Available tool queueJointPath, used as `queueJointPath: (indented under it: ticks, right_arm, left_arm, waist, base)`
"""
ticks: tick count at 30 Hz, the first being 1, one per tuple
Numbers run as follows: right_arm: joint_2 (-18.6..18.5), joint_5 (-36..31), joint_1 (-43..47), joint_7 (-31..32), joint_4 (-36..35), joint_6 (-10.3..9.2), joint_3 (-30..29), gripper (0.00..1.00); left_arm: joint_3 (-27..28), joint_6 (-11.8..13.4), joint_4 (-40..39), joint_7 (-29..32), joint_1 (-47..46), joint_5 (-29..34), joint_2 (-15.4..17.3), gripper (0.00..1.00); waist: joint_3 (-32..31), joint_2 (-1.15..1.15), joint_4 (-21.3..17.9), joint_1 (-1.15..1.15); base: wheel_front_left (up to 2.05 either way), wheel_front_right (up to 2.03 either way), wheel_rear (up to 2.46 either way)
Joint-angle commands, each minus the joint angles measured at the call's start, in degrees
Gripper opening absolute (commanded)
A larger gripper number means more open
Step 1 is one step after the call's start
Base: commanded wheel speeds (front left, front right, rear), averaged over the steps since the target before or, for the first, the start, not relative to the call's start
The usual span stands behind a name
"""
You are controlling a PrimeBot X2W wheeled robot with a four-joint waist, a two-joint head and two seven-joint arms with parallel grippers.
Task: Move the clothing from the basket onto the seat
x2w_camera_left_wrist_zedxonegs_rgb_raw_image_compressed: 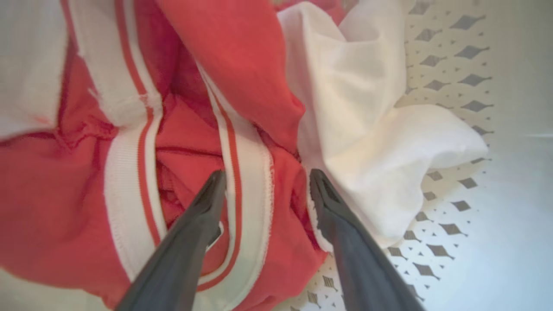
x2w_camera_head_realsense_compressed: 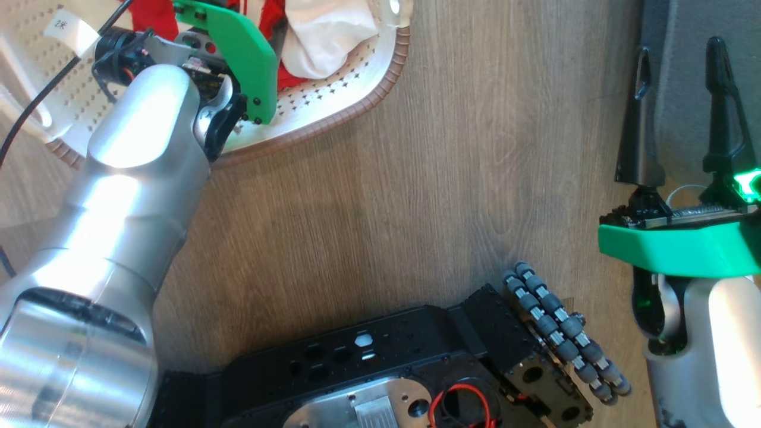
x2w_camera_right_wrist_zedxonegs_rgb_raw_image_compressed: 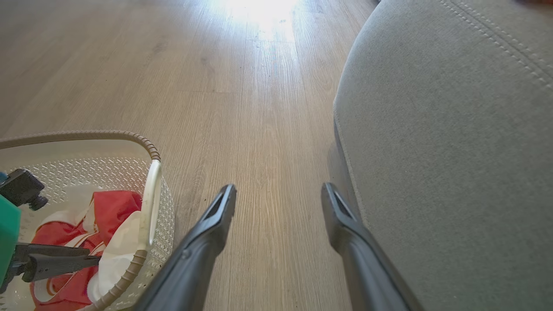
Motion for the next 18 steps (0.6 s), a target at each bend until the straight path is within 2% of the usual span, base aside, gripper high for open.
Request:
queueJointPath:
  ticks: [1,10,17,18]
  right_arm:
    - [-0.28,-0.6,4.22,-0.28,-1.97,0.4,0.69,1.0]
    - [-0.28,-3.92,6.37,-0.28,-3.74,0.4,-0.03,1.0]
    - [-0.28,-4.38,5.64,-0.28,-3.77,0.4,0.21,1.0]
    - [-0.28,-4.37,5.54,-0.28,-3.74,0.4,0.24,1.0]
  left_arm:
    - [-0.01,-0.34,-0.22,-0.63,0.39,-0.17,0.45,1.0]
    - [-1.95,-0.35,0.23,-2.9,0.55,-2.1,-0.48,1.0]
    - [-4.43,-0.36,0.07,-3.4,0.67,-4.05,-0.66,1.0]
    - [-4.98,-0.36,-0.1,-3.36,0.7,-4.27,-0.67,0.74]
  waist:
    - [0.06,0.0,0.42,0.0]
    - [0.75,0.0,3.38,0.0]
    - [0.78,0.0,3.89,0.0]
    - [0.75,0.0,3.86,0.0]
  base:
    - [0.0,0.0,0.0]
    - [0.0,0.0,0.0]
    - [0.0,0.0,0.0]
    - [0.0,0.0,0.0]
